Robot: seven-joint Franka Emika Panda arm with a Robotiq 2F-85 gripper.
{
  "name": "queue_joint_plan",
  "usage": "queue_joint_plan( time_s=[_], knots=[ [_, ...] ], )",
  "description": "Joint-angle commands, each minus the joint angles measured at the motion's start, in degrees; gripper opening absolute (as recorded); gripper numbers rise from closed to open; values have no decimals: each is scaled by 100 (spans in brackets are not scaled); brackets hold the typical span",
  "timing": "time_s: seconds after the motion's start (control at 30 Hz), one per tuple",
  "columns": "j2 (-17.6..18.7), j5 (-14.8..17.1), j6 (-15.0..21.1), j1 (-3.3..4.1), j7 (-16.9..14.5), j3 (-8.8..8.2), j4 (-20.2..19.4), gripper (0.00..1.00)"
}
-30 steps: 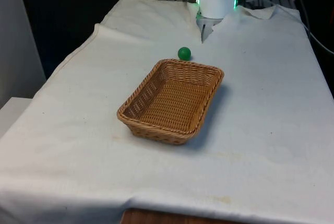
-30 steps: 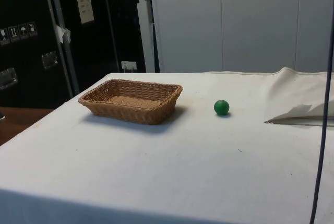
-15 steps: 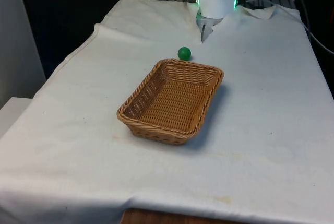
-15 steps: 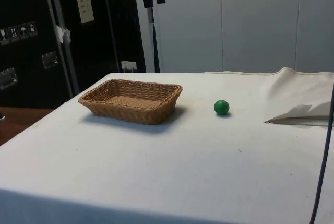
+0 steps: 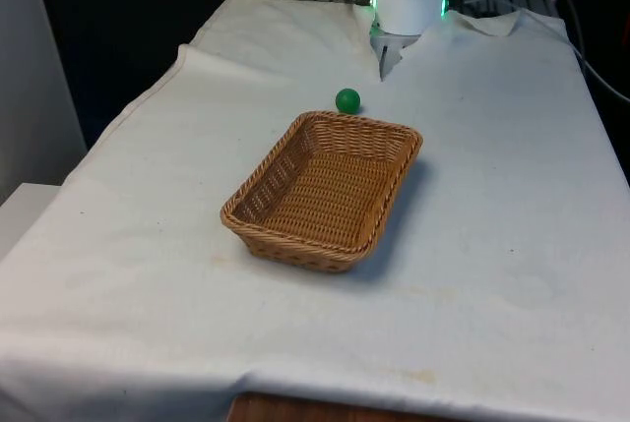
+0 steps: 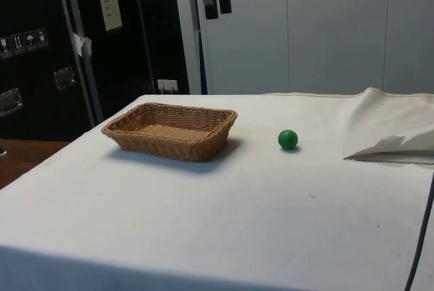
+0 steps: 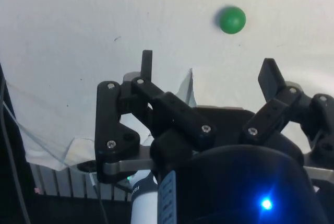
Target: Pick up the ball and place it into the basket.
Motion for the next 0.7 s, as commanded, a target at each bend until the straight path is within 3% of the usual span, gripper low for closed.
queue_joint_plan(
  time_s=[0.0, 0.23, 0.27, 0.53, 0.57, 0.6, 0.67],
  knots=[
    [-46, -17, 34, 0, 11, 0, -69, 100],
    [-407, -201, 424, -46, 115, 11, -642, 100],
    [-361, -132, 332, -17, 57, -11, -579, 100],
    [-682, -332, 768, -103, 126, -46, -1192, 100],
    [-647, -275, 693, -69, 92, -63, -1157, 100],
    [-710, -350, 808, -109, 120, -63, -1249, 100],
    [-756, -384, 888, -120, 115, -97, -1364, 100]
  ],
)
